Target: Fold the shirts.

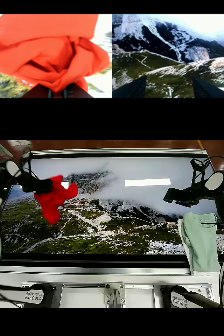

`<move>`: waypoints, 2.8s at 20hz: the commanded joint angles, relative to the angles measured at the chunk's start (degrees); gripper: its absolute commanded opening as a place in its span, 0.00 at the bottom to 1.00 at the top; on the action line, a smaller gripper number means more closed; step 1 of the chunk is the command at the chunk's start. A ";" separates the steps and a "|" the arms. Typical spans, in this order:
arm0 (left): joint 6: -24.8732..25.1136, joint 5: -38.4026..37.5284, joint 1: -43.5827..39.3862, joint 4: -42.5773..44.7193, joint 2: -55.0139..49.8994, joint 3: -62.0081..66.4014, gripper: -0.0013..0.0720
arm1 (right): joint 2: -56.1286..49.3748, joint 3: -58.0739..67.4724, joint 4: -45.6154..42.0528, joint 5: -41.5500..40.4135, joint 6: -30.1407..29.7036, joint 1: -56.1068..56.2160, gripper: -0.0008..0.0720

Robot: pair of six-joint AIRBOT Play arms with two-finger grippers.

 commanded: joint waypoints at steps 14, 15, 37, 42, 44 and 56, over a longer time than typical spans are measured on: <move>-15.02 10.38 -45.77 -2.38 15.96 -21.84 0.07 | 26.23 -4.81 -0.66 18.51 -1.73 0.04 0.95; -16.41 10.93 -45.77 -2.40 14.64 -24.46 0.07 | 26.23 -8.22 -0.28 18.01 -1.79 0.04 0.95; 0.24 7.58 -14.95 -38.32 15.96 -59.30 0.93 | 12.39 -42.75 24.98 8.72 -17.25 -16.98 0.95; 1.97 20.44 -22.49 -47.82 12.87 -62.47 0.92 | 6.47 -42.84 27.19 9.38 -17.64 -16.98 0.95; 1.97 24.26 -24.74 -50.73 10.05 -62.47 0.92 | 4.37 -42.84 27.82 9.99 -17.77 -16.98 0.95; 6.93 26.95 -25.90 -53.40 8.59 -59.19 0.07 | 3.34 -50.34 30.69 -3.39 -17.79 -2.86 0.95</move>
